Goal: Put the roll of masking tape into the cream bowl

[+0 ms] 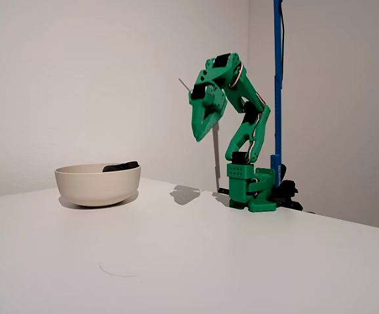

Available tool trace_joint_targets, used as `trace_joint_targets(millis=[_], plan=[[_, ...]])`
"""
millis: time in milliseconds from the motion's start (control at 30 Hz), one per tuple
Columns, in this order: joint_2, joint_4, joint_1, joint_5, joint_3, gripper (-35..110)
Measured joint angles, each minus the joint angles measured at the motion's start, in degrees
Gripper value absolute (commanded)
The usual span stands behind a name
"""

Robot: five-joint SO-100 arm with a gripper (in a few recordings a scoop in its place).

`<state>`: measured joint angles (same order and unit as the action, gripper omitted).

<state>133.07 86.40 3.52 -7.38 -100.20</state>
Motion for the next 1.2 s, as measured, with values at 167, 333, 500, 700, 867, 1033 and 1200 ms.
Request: trace_joint_targets(millis=[167, 333, 500, 700, 867, 1033, 1200], plan=[[3.8, -8.4, 0.0, 0.3, -15.6, -8], [5.4, -12.5, 0.0, 0.3, -22.6, -8], [6.4, -15.8, 0.0, 0.3, -29.1, -8], [10.8, -18.5, -0.1, 1.1, -37.2, -8], [15.0, -19.6, -0.1, 1.1, -43.3, -8], [18.6, -19.9, -0.1, 1.1, -47.3, -8], [23.5, -20.7, -0.1, 2.3, -52.3, -8]])
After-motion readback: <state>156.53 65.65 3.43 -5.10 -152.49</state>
